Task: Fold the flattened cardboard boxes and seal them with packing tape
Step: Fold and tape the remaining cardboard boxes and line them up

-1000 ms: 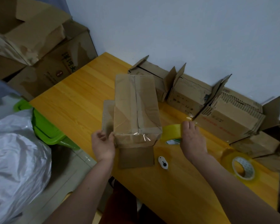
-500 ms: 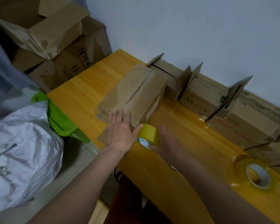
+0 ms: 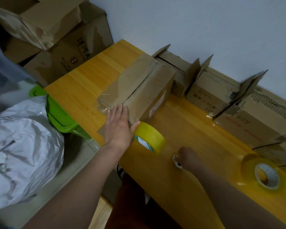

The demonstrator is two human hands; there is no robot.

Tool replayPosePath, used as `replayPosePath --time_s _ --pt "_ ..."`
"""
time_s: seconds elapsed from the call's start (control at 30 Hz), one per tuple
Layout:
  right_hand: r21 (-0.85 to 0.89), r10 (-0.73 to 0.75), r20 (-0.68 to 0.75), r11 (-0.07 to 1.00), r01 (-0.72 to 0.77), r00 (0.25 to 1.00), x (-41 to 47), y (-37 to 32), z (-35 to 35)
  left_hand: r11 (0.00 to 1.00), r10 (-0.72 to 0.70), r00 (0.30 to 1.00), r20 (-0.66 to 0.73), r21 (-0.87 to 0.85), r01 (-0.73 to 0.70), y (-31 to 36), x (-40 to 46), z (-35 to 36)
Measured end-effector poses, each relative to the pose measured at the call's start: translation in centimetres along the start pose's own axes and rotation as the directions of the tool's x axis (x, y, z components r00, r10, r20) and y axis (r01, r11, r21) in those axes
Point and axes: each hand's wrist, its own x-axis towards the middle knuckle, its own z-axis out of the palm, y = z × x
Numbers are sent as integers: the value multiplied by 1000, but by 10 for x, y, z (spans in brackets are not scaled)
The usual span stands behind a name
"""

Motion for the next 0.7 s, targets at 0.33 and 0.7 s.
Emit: replayPosePath --time_s 0.33,0.7 --pt "211 -209 -332 934 289 920 -7 -22 -7 998 66 998 15 -6 -66 -34 -7 0" --pt "-44 -643 -507 684 728 573 -10 -131 -98 921 381 900 213 -2 -390 -72 34 -20"
